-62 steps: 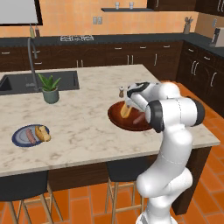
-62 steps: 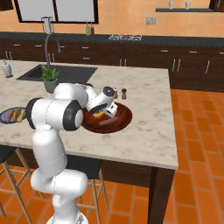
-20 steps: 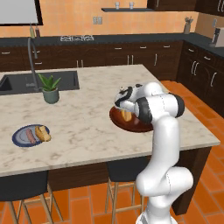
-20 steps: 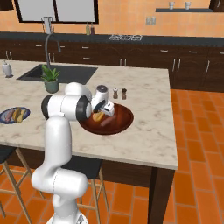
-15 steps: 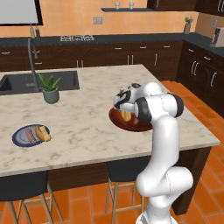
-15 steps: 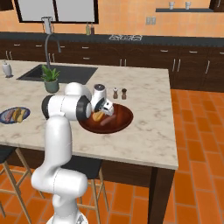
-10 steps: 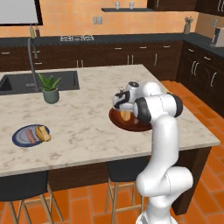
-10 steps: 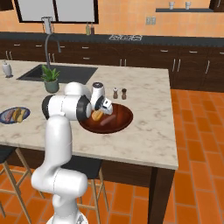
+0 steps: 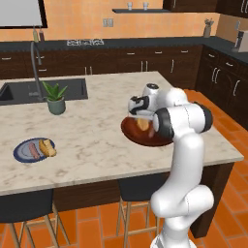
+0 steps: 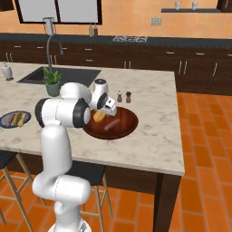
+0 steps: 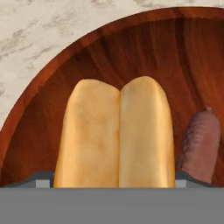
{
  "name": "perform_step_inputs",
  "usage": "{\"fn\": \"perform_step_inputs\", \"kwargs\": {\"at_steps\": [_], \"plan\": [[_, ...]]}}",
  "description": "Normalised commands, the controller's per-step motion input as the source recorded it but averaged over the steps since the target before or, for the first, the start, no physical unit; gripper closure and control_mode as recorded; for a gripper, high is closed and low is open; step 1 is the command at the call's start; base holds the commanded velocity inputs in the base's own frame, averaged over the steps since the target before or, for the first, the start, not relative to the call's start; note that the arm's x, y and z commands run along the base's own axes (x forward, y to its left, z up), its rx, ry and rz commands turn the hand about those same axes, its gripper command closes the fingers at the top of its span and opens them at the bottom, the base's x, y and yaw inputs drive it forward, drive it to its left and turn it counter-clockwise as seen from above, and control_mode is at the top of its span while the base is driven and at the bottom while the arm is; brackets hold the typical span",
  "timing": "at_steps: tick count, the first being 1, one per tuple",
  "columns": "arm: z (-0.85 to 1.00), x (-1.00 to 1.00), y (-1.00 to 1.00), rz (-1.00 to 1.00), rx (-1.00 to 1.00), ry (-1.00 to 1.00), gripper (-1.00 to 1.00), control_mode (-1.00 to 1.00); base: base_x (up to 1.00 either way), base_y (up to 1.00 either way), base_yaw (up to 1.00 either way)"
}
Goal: Place one bun and one sausage from the bowl on each plate.
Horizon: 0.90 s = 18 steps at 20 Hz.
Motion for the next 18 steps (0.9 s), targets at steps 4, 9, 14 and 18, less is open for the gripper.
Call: {"fn": "perform_step_inputs", "kwargs": {"at_steps": [4,9,14,18], "plan": [[0.58,-0.97,-0.09,0.0,0.0,0.0,1.0,-1.0,0.0,0.0,0.0],[0.7,-0.75,0.02,0.01,-0.01,0.06,1.0,-1.0,0.0,0.0,0.0],[0.42,-0.65,0.15,0.11,-0.12,0.14,1.0,-1.0,0.0,0.0,0.0],[0.18,-0.43,0.18,0.14,-0.11,0.09,1.0,-1.0,0.0,0.0,0.0]]}}
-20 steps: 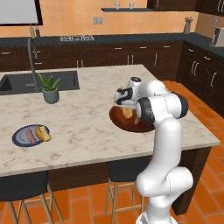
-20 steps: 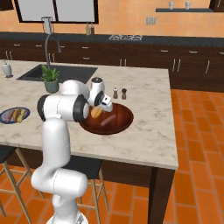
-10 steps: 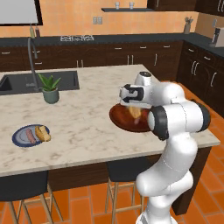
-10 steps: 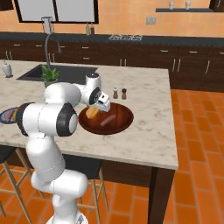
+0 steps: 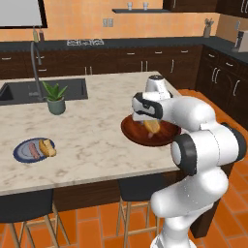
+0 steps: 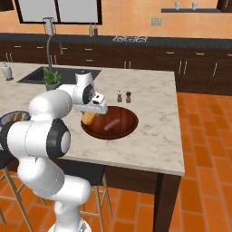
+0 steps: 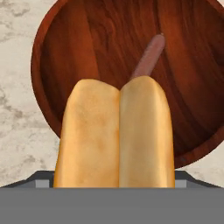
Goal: Place one bun and one sausage from the bowl on each plate.
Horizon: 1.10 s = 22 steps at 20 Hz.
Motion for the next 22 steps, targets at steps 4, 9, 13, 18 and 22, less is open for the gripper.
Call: {"fn": "perform_step_inputs", "kwargs": {"at_steps": [4,9,13,18,22], "plan": [[0.17,-0.21,-0.05,0.07,0.06,0.01,1.0,-1.0,0.0,0.0,0.0],[0.0,-0.17,-0.08,0.06,0.05,0.0,1.0,-1.0,0.0,0.0,0.0],[0.07,0.0,0.0,0.0,0.0,0.0,1.0,1.0,-0.03,0.03,0.0],[0.0,0.0,0.0,0.0,0.0,0.0,1.0,1.0,-0.34,0.79,0.01],[0.0,0.0,0.0,0.0,0.0,0.0,1.0,1.0,0.0,1.0,0.0]]}}
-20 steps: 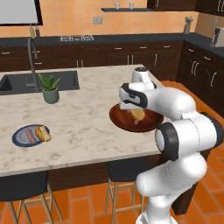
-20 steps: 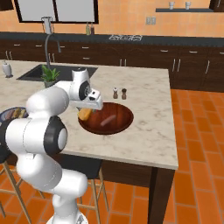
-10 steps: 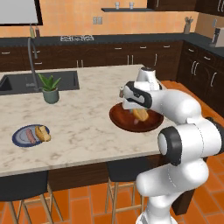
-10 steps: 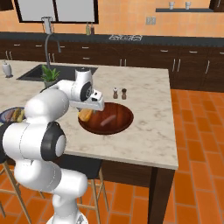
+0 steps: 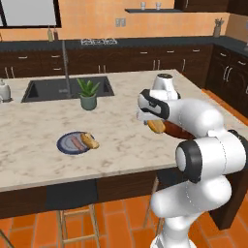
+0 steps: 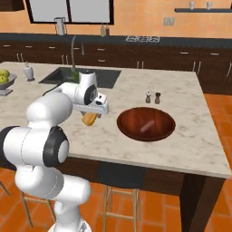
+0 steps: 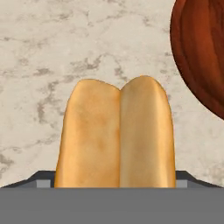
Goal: Place one bun and one sausage from the bowl on each plate.
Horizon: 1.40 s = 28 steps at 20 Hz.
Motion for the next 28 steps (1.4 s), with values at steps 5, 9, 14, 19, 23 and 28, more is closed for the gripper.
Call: {"fn": "perform_step_inputs", "kwargs": {"at_steps": [5,9,14,19,23,28], "plan": [[0.0,0.0,0.0,0.0,0.0,0.0,1.0,1.0,0.04,1.0,0.0],[0.0,0.0,0.0,0.0,0.0,0.0,1.0,1.0,0.21,1.0,0.0],[0.0,0.0,0.0,0.0,0.0,0.0,1.0,1.0,0.34,1.0,0.0],[0.0,0.0,0.0,0.0,0.0,0.0,1.0,1.0,0.35,1.0,0.0],[0.0,0.0,0.0,0.0,0.0,0.0,1.0,1.0,0.0,1.0,0.0],[0.0,0.0,0.0,0.0,0.0,0.0,1.0,1.0,0.0,1.0,0.0]]}}
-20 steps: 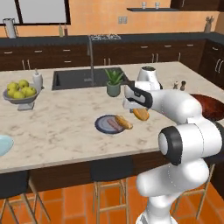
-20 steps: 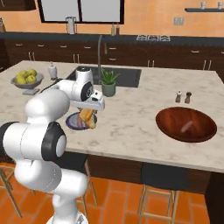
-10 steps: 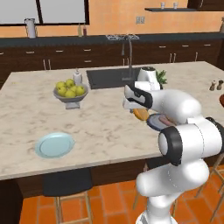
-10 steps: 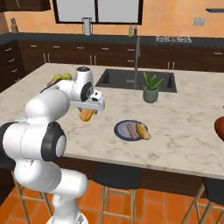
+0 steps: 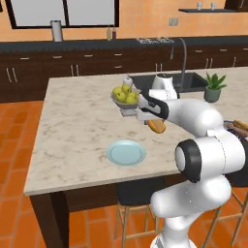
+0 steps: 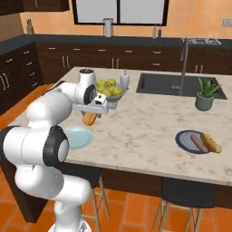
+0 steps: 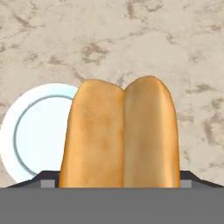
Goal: Place one bun and one sausage from the bowl on each plate.
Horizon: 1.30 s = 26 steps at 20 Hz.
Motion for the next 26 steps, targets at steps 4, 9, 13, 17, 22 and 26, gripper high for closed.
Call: {"fn": "perform_step_inputs", "kwargs": {"at_steps": [4,9,13,17,22,26], "plan": [[0.0,0.0,0.0,0.0,0.0,0.0,1.0,1.0,0.09,0.87,0.0],[-0.15,0.41,0.05,0.0,0.0,0.0,1.0,-1.0,0.03,0.13,0.0],[-0.51,0.7,-0.07,0.0,0.0,0.05,1.0,-1.0,0.0,0.0,0.0],[-0.82,-0.01,0.19,0.0,0.0,0.26,1.0,-1.0,0.0,0.0,0.0],[-0.52,0.1,0.04,0.0,0.0,0.12,1.0,-1.0,0.0,0.0,0.0],[-0.52,-0.07,0.0,0.0,0.0,0.18,1.0,-1.0,0.0,0.0,0.0]]}}
